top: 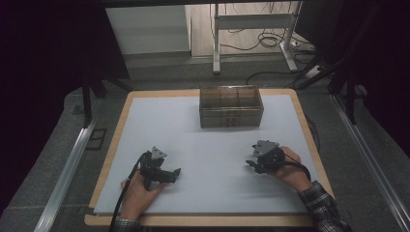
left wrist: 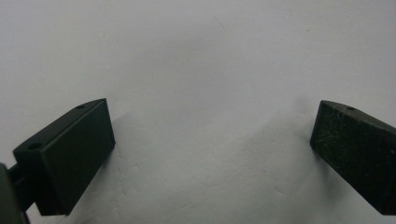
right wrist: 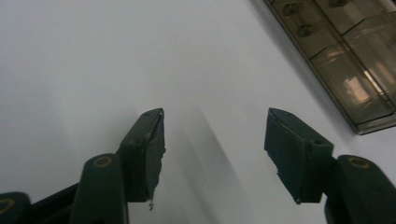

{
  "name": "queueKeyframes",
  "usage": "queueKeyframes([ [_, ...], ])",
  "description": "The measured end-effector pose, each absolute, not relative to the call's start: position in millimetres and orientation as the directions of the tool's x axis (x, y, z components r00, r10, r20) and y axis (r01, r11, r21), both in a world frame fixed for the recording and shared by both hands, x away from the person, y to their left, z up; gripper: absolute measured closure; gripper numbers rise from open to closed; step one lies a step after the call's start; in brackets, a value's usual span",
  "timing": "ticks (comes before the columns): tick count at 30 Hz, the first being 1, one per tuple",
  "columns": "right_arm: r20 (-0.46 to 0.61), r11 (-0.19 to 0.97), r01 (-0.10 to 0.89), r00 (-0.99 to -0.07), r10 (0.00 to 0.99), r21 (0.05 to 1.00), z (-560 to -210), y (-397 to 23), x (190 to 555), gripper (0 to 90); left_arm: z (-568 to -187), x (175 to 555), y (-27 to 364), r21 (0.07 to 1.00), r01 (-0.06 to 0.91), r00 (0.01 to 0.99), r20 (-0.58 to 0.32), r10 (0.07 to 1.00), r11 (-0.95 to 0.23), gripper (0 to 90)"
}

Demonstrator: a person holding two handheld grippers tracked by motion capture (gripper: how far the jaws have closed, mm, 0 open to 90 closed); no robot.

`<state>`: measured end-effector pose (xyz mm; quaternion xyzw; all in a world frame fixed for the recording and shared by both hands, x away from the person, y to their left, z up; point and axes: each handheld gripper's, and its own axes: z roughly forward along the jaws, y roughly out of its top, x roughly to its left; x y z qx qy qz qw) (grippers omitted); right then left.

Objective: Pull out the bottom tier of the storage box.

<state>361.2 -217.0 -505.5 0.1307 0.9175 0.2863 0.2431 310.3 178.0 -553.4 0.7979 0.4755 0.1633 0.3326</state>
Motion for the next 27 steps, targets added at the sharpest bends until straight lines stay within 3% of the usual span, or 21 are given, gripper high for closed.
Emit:
queueKeyframes([
  [27, -0.577, 0.875, -0.001, -0.753, 0.318, 0.484, -515.0, -202.2, 381.8, 41.3, -553.4, 310.2, 178.0, 0.686, 0.65, 0.494, -0.056, 0.867, -0.327, 0.0],
])
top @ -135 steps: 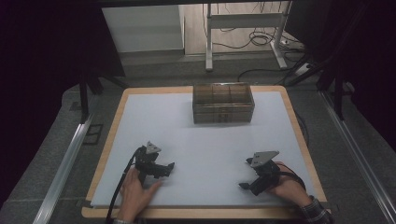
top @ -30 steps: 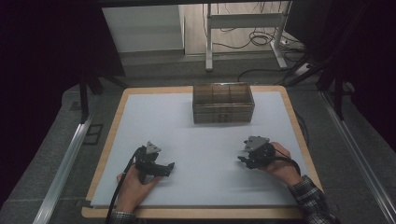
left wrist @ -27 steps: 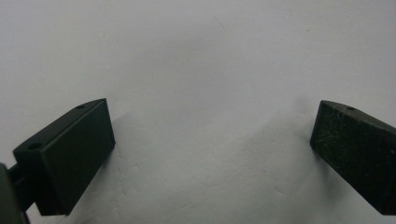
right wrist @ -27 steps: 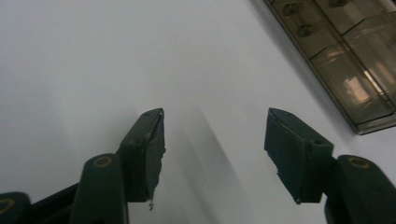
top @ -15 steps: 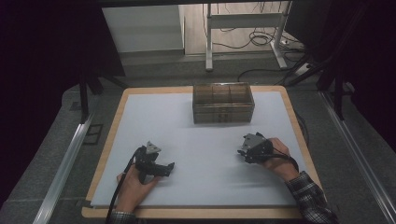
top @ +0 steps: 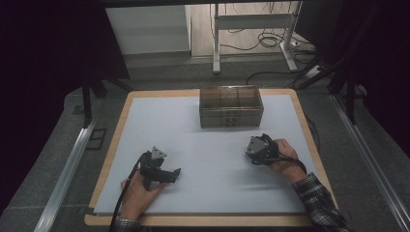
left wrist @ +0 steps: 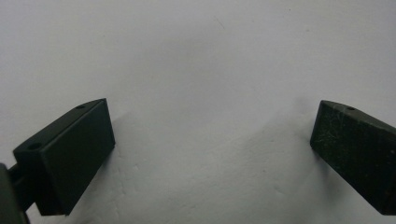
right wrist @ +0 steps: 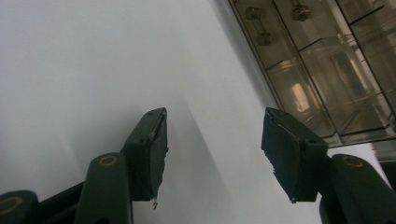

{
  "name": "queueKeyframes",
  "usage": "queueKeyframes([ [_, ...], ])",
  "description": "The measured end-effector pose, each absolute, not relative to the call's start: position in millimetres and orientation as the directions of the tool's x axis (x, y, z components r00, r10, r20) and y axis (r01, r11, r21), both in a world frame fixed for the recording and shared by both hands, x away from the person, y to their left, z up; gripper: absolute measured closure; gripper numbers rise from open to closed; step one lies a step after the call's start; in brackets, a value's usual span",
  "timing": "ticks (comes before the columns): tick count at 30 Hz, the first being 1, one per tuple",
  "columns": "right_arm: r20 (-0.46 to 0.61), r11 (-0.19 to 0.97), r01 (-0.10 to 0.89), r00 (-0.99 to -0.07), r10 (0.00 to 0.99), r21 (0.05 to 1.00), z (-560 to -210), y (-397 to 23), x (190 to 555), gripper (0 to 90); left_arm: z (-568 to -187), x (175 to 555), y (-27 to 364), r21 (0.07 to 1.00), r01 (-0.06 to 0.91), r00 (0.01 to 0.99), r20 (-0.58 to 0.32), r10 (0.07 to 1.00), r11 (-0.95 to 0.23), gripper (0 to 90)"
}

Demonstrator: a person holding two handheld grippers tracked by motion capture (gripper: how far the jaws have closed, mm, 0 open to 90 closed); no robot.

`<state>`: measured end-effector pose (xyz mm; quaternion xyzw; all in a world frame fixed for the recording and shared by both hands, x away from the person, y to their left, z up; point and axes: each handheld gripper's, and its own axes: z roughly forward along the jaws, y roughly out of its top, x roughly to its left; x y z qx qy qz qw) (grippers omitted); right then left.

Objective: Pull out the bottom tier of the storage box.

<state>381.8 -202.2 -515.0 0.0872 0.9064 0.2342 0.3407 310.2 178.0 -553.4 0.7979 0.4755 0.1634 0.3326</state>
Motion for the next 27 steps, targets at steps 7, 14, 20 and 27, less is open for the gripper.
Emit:
queueKeyframes([
  [7, -0.631, 0.89, -0.021, -0.713, 0.306, 0.456, -519.2, -197.1, 387.0, 42.7, -553.4, 310.2, 178.0, 0.686, 0.65, 0.494, -0.055, 0.867, -0.327, 0.0],
  [14, -0.686, 0.906, -0.037, -0.667, 0.291, 0.421, -521.8, -192.4, 390.3, 45.0, -553.5, 310.2, 177.9, 0.687, 0.65, 0.493, -0.056, 0.868, -0.325, 0.0],
  [20, -0.739, 0.927, -0.069, -0.627, 0.248, 0.37, -524.6, -186.0, 391.7, 45.9, -553.4, 310.2, 177.9, 0.686, 0.65, 0.494, -0.057, 0.868, -0.325, 0.0],
  [27, -0.782, 0.94, -0.096, -0.585, 0.213, 0.328, -527.1, -178.1, 394.9, 46.8, -553.4, 310.2, 177.9, 0.686, 0.65, 0.494, -0.057, 0.868, -0.326, 0.0],
])
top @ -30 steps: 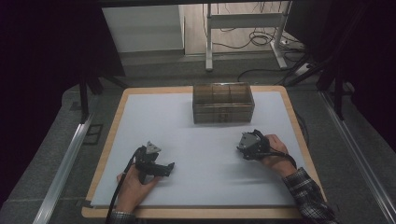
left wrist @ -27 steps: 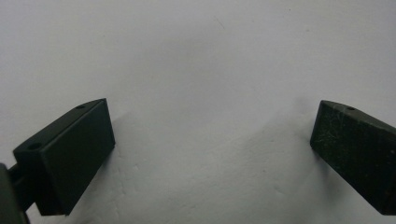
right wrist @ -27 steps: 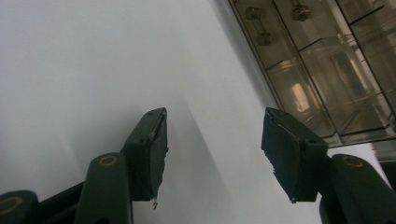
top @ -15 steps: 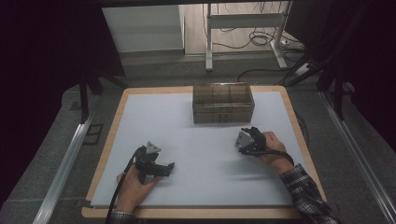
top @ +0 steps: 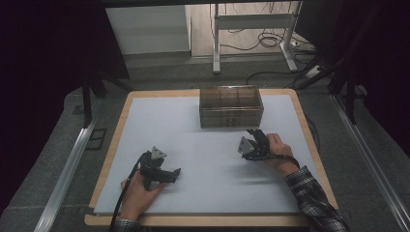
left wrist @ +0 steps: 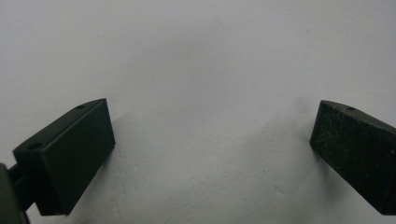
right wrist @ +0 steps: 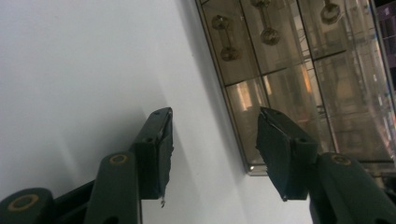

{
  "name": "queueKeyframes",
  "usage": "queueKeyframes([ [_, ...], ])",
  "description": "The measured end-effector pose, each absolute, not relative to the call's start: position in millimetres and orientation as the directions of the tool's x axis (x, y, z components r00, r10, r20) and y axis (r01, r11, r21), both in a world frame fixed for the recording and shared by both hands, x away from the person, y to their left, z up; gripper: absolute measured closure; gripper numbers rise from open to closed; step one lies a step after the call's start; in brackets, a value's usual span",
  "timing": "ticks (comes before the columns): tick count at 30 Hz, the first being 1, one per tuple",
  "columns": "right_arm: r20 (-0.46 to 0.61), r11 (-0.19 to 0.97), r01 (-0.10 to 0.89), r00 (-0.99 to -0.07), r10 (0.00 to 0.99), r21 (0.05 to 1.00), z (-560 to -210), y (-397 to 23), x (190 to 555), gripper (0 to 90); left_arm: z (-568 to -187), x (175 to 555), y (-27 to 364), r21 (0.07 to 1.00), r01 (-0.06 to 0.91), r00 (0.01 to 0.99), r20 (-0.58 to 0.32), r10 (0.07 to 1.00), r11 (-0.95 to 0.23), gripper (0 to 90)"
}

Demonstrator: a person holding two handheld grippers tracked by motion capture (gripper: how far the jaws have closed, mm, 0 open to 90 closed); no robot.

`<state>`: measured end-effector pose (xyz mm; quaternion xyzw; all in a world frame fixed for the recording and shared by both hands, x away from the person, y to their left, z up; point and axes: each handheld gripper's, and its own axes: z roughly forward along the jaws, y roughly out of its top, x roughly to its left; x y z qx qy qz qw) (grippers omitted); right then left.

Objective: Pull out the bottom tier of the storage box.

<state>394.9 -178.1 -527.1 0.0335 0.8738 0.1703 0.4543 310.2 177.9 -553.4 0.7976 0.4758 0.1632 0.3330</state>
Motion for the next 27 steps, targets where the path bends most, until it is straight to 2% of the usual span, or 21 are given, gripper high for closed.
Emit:
queueKeyframes([
  [3, -0.797, 0.942, -0.108, -0.568, 0.203, 0.317, -529.8, -174.2, 396.8, 48.2, -553.4, 310.2, 177.9, 0.687, 0.65, 0.494, -0.057, 0.868, -0.325, 0.0],
  [15, -0.886, 0.974, -0.167, -0.46, 0.063, 0.156, -542.3, -159.4, 404.4, 52.9, -553.4, 310.2, 177.9, 0.687, 0.65, 0.494, -0.057, 0.868, -0.325, 0.0],
  [27, -0.923, 0.979, -0.189, -0.385, -0.004, 0.075, -550.0, -146.7, 413.4, 61.2, -553.5, 310.2, 177.9, 0.687, 0.65, 0.494, -0.057, 0.868, -0.325, 0.0],
])
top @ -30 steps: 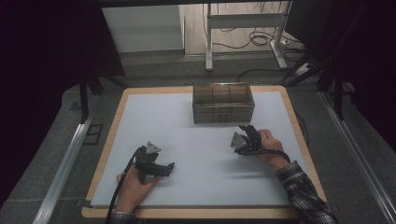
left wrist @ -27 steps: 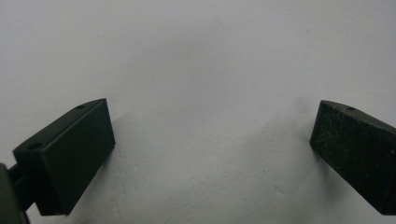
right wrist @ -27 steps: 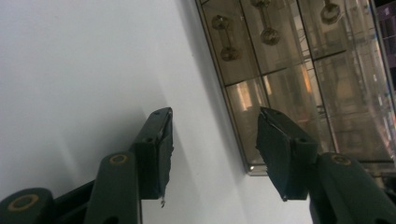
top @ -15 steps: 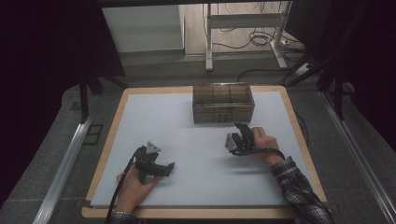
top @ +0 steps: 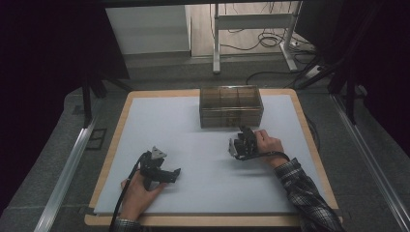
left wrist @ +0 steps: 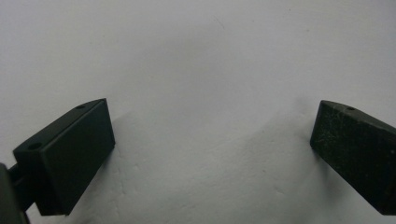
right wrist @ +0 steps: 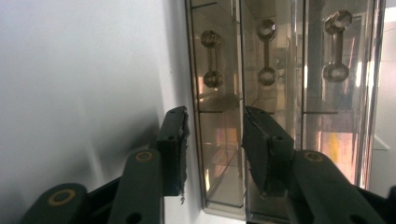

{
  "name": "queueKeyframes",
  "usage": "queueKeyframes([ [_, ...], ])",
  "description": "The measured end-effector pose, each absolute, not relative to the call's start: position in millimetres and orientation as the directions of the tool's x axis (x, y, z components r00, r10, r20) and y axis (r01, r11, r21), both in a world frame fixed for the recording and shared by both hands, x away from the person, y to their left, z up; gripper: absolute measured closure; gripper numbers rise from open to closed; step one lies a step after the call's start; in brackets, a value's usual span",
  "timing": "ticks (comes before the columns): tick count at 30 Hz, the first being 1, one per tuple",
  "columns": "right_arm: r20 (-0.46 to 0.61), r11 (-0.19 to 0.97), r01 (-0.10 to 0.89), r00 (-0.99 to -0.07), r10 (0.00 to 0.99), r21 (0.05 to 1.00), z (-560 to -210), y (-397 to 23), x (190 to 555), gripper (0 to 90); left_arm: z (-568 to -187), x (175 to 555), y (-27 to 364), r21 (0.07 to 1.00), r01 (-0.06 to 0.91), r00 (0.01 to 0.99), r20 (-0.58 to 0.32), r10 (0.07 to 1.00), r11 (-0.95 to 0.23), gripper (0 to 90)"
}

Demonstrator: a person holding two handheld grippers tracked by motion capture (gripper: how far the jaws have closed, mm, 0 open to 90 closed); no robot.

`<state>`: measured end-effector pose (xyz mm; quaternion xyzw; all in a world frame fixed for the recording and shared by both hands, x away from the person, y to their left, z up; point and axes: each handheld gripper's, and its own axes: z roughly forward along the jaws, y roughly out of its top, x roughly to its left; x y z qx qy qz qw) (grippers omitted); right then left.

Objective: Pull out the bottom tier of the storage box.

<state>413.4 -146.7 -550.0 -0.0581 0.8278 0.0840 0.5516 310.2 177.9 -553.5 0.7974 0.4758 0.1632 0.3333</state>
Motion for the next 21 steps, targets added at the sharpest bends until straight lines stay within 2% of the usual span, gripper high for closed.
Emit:
queueKeyframes([
  [1, -0.93, 0.981, -0.185, -0.368, -0.016, 0.056, -550.8, -143.4, 414.8, 63.2, -553.6, 310.2, 177.9, 0.688, 0.649, 0.494, -0.057, 0.868, -0.325, 0.0],
  [2, -0.908, 0.979, -0.195, -0.418, -0.027, 0.06, -550.3, -142.3, 417.3, 64.2, -553.6, 310.2, 177.9, 0.688, 0.649, 0.494, -0.057, 0.868, -0.325, 0.0],
  [3, -0.908, 0.979, -0.195, -0.418, -0.027, 0.06, -550.3, -142.3, 417.3, 64.2, -553.6, 310.2, 177.9, 0.688, 0.649, 0.494, -0.057, 0.868, -0.325, 0.0],
  [4, -0.934, 0.98, -0.197, -0.356, -0.036, 0.038, -553.8, -138.8, 417.5, 66.9, -553.6, 310.2, 177.9, 0.688, 0.649, 0.494, -0.057, 0.867, -0.325, 0.0],
  [6, -0.941, 0.979, -0.199, -0.335, -0.037, 0.033, -555.2, -137.9, 417.7, 67.8, -553.6, 310.2, 177.9, 0.688, 0.649, 0.494, -0.057, 0.867, -0.325, 0.0],
  [11, -0.936, 0.982, -0.186, -0.347, -0.058, 0.008, -557.7, -131.9, 423.3, 71.5, -553.6, 310.2, 177.9, 0.688, 0.649, 0.494, -0.057, 0.868, -0.325, 0.0],
  [12, -0.944, 0.982, -0.188, -0.325, -0.056, 0.006, -558.9, -130.5, 425.2, 72.5, -553.6, 310.2, 177.9, 0.688, 0.649, 0.494, -0.057, 0.868, -0.325, 0.0],
  [16, -0.93, 0.983, -0.185, -0.362, -0.059, 0.01, -558.8, -127.5, 429.5, 74.0, -553.6, 310.2, 177.9, 0.688, 0.649, 0.494, -0.057, 0.868, -0.324, 0.0],
  [19, -0.94, 0.984, -0.18, -0.336, -0.062, 0.0, -560.1, -124.6, 431.9, 76.3, -553.6, 310.2, 177.9, 0.688, 0.649, 0.494, -0.057, 0.867, -0.325, 0.0],
  [21, -0.934, 0.985, -0.17, -0.35, -0.066, -0.005, -560.2, -122.6, 433.8, 77.3, -553.6, 310.2, 178.0, 0.688, 0.649, 0.494, -0.057, 0.867, -0.325, 0.0],
])
